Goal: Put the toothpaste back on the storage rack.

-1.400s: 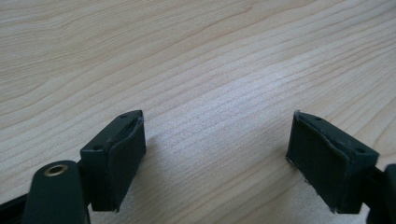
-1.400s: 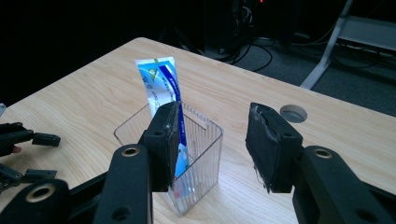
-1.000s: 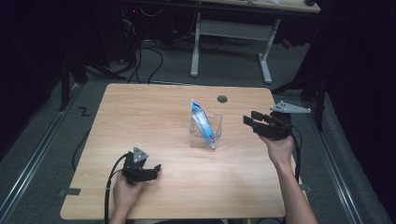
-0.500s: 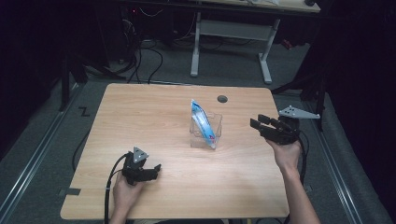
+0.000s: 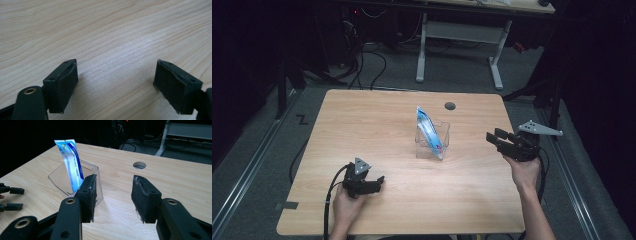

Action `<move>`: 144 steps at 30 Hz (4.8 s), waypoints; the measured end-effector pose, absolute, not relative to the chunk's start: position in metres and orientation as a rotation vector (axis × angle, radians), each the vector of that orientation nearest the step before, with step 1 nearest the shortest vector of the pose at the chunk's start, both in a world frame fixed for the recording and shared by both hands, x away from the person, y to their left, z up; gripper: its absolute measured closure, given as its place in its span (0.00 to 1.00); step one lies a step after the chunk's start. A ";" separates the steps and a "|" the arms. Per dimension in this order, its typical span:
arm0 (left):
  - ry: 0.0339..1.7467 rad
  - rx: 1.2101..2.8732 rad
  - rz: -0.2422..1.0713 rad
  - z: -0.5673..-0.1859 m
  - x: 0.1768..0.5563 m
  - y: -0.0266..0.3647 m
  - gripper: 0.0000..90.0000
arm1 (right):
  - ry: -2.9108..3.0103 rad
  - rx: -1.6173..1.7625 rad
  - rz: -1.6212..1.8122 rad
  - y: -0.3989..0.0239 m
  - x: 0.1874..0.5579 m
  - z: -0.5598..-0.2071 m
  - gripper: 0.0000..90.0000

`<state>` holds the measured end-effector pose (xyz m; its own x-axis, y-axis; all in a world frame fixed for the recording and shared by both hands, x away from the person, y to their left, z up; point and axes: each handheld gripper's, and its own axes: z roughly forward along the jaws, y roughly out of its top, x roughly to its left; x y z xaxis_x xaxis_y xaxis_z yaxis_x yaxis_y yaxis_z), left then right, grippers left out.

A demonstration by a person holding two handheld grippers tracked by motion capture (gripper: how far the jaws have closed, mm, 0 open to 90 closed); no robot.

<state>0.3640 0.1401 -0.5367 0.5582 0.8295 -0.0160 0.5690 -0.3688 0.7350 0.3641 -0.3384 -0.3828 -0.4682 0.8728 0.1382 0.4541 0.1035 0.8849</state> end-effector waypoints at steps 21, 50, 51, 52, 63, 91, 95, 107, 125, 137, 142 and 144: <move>1.118 2.083 0.470 -0.537 0.364 0.140 0.22 | 1.920 1.339 1.337 -0.357 0.349 -0.399 0.61; 1.118 2.083 0.470 -0.537 0.364 0.140 0.22 | 1.902 1.419 1.337 -0.368 0.338 -0.429 0.63; 1.118 2.083 0.470 -0.537 0.364 0.140 0.22 | 1.903 1.421 1.337 -0.368 0.338 -0.431 0.63; 1.118 2.083 0.470 -0.537 0.364 0.140 0.22 | 1.903 1.421 1.337 -0.368 0.338 -0.431 0.63; 1.118 2.083 0.470 -0.537 0.364 0.140 0.22 | 1.919 1.448 1.319 -0.367 0.339 -0.446 0.63; 1.119 2.083 0.471 -0.537 0.364 0.140 0.22 | 2.031 1.446 1.180 -0.340 0.345 -0.485 0.63; 1.121 2.082 0.470 -0.537 0.364 0.140 0.22 | 2.048 1.445 1.145 -0.338 0.345 -0.489 0.63; 1.120 2.083 0.471 -0.537 0.364 0.140 0.22 | 2.076 1.443 1.075 -0.330 0.353 -0.504 0.63; 1.120 2.083 0.470 -0.537 0.364 0.140 0.22 | 2.078 1.442 0.991 -0.324 0.361 -0.522 0.59; 1.120 2.083 0.470 -0.537 0.364 0.140 0.22 | 2.102 1.431 0.956 -0.317 0.364 -0.529 0.58; 1.120 2.083 0.471 -0.537 0.364 0.140 0.22 | 2.100 1.425 0.956 -0.313 0.367 -0.530 0.56; 1.120 2.082 0.471 -0.537 0.364 0.140 0.22 | 2.101 1.417 0.942 -0.312 0.367 -0.530 0.55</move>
